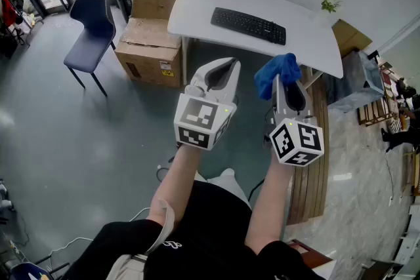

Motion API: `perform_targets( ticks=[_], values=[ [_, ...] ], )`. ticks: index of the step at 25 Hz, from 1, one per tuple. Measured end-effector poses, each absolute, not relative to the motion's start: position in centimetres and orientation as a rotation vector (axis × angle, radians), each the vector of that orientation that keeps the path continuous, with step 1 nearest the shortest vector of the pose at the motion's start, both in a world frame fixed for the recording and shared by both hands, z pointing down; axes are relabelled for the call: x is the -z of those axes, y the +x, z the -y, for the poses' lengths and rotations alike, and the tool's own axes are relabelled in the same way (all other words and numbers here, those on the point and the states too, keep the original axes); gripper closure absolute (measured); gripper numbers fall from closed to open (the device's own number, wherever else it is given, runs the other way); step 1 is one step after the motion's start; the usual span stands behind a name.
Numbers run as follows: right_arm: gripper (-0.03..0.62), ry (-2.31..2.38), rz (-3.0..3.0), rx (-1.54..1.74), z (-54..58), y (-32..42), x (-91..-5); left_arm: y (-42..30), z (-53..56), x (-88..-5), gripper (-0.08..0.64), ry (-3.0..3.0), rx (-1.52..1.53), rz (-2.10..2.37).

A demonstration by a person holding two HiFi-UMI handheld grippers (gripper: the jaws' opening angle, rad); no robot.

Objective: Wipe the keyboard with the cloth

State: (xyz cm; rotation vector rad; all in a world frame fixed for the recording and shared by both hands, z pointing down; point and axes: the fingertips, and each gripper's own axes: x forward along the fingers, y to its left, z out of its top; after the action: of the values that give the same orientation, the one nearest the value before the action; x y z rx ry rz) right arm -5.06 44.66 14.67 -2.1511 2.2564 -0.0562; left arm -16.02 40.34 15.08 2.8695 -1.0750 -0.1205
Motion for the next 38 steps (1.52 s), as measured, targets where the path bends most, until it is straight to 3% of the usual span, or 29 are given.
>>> perform_targets(
  ticks=[19, 28, 38],
  values=[
    [0.497, -2.19, -2.09, 0.01, -39.5, -1.8, -13.0, -18.1, -33.7, -14.9, 0.561, 2.824, 0.151, 1.17],
    [0.497, -2.097, -2.134, 0.016, -28.7, -0.5, -13.3, -18.7, -24.0, -15.8, 0.561, 2.765, 0.139, 1.314],
    [0.497, -2.136, -2.178, 0.088, -14.0, 8.1, -16.4, -12.0, -9.2, -20.2, 0.561, 2.65, 0.095, 1.355]
  ],
)
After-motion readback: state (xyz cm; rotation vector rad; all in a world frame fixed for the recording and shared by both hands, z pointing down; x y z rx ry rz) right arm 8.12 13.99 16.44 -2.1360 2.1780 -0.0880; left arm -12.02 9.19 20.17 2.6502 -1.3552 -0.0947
